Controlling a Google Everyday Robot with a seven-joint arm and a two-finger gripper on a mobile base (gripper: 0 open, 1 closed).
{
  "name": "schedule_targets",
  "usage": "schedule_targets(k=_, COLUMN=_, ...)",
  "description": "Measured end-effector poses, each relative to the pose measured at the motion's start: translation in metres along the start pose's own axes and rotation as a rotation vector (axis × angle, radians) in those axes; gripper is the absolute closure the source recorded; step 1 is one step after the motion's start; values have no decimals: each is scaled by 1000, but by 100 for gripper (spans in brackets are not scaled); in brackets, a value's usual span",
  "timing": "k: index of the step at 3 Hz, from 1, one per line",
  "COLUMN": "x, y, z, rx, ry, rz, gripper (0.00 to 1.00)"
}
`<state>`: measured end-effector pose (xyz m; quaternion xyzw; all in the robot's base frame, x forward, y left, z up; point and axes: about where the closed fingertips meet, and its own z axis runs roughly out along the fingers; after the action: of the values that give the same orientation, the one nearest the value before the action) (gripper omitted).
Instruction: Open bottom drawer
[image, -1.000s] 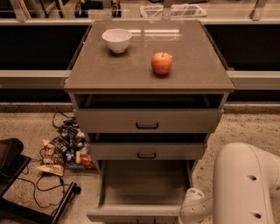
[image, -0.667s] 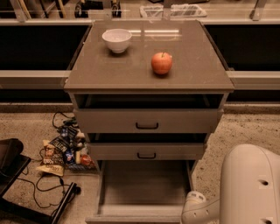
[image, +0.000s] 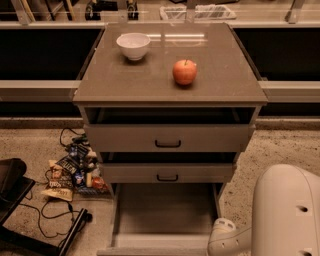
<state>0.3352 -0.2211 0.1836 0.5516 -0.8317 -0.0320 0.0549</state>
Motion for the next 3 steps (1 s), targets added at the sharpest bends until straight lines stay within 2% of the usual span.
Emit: schedule_targets(k=3, x=7, y=13, z=-6, rx=-12, ry=33, rz=33, gripper=100)
